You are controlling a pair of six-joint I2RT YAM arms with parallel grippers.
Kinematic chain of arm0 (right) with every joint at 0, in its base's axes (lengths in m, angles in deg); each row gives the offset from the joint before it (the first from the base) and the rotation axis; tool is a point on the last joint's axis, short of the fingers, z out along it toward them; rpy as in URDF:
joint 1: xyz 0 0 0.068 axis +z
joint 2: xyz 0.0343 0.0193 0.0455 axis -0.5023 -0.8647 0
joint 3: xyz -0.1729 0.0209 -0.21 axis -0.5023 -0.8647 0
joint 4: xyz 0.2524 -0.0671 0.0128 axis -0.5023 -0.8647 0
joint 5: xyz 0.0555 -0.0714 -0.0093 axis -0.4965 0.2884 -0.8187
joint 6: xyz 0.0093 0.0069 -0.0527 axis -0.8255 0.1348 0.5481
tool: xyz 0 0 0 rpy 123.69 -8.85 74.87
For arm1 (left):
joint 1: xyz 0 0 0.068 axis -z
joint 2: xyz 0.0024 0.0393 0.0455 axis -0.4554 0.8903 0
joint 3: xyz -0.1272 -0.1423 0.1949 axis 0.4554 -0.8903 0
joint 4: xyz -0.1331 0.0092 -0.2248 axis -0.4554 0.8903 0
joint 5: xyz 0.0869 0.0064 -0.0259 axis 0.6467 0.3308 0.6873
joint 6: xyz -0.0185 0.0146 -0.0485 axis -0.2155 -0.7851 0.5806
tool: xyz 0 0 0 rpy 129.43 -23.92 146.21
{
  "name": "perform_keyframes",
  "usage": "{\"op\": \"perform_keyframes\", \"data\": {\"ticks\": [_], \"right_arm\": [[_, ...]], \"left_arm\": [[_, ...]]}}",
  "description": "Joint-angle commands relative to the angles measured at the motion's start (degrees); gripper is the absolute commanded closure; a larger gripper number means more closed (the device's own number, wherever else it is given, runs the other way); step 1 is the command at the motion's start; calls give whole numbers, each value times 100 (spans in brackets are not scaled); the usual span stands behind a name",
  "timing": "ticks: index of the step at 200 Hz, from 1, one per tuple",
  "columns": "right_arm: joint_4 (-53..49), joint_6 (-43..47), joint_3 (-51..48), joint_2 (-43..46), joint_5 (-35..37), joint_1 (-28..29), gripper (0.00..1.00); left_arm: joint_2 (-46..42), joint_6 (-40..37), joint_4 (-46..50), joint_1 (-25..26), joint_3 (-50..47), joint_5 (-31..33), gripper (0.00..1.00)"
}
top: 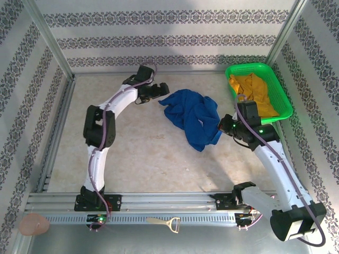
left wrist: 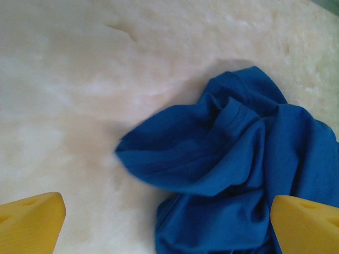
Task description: Fold the inside-out t-shirt
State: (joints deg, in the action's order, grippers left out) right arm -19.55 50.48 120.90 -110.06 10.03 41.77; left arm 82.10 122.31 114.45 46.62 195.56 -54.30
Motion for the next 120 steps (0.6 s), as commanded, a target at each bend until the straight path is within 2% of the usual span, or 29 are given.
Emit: {"op": "perform_keyframes", "data": {"ticks": [1,23,45,69,78,87,93,106,120], "right_arm": [[121,-13,145,-136,277,-23,100],[130,29,296,-246,361,-36,100],[130,67,444,-308,414,-51,100],[112,136,558,-342,391,-114,100],[104,169,614,-362,359,-148,100],[95,214,680,-397,328,-182,100],[99,234,749,-423,306,-218,100],[155,283,943,-513,176,-348,100],[218,306,1314,-727,-67,-564,100]], "left_arm": [[560,-249,770,212,937,21,0],[1075,-414,1100,344,1747,55,0],[1341,-479,1187,436,2000,18,1],[1442,-417,1068,498,1910,-22,11],[1499,-363,946,512,1885,-126,22],[1562,-286,844,512,1903,-211,38],[1584,-239,781,516,1925,-240,55],[1581,-259,790,500,2096,-154,99],[1428,-399,980,412,2438,111,100]]}}
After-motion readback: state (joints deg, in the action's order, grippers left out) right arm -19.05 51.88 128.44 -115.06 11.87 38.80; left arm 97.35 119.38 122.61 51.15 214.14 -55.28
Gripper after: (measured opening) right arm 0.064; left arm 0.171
